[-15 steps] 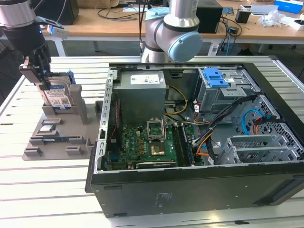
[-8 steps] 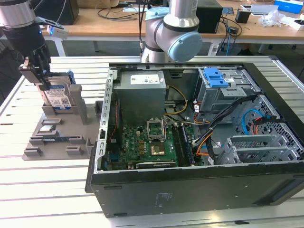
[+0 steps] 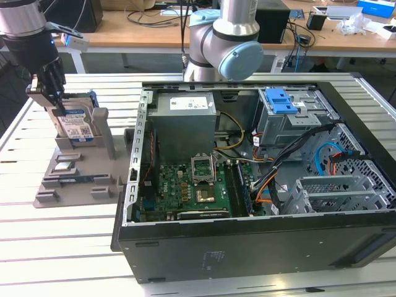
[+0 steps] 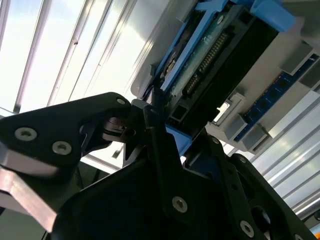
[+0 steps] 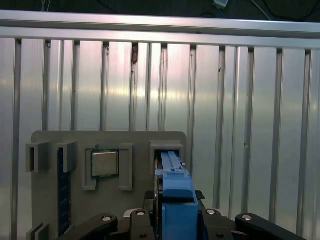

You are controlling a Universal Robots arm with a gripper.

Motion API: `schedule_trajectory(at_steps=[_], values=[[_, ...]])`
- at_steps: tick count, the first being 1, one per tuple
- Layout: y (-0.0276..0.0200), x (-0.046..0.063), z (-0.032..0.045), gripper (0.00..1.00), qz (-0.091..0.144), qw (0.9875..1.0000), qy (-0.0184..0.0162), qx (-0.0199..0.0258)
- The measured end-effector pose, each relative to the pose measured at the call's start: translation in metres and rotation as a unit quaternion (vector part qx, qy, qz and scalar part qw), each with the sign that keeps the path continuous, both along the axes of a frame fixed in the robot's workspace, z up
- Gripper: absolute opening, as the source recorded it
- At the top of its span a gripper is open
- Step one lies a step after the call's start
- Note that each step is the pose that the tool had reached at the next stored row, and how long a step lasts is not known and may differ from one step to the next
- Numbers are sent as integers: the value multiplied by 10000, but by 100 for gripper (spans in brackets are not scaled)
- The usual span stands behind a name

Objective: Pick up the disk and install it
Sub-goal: 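Pick up the disk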

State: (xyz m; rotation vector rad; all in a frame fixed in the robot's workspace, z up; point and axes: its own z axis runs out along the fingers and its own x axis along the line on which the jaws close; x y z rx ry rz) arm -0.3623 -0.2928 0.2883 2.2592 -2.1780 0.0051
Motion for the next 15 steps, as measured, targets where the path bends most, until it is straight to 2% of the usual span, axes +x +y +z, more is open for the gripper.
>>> schedule_trajectory(at_steps=[11, 15], values=[[0, -5, -5, 37, 0, 10000, 0, 0], [0, -5, 32, 37, 0, 10000, 0, 0]])
